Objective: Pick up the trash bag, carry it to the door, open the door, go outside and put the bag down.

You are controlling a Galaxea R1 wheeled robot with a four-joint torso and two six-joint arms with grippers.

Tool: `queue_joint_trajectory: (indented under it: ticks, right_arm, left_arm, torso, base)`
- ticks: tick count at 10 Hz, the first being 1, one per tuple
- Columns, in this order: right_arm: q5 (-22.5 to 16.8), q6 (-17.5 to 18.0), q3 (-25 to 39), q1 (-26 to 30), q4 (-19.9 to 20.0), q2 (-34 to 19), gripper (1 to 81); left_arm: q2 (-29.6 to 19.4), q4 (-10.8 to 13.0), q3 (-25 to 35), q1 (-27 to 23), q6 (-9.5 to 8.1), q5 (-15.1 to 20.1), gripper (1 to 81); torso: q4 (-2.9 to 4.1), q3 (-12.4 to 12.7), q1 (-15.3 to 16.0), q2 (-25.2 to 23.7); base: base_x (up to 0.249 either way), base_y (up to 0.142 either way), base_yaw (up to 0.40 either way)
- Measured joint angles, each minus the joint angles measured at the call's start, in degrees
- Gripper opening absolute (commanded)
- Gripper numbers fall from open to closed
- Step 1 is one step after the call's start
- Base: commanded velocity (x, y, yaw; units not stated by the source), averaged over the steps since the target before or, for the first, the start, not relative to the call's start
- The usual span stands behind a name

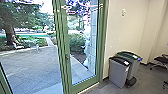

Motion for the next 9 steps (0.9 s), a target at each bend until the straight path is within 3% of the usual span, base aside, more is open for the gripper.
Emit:
queue_joint_trajectory:
  ticks: [9]
  right_arm:
    - [0.0, 0.0, 0.0, -0.1, 0.0, 0.3, 81.1]
  left_arm:
    - [0.0, 0.0, 0.0, -0.1, 0.00, 0.0, 1.0]
  torso:
    - [0.00, 0.0, 0.0, 0.0]
  base:
    - [0.119, 0.000, 0.000]
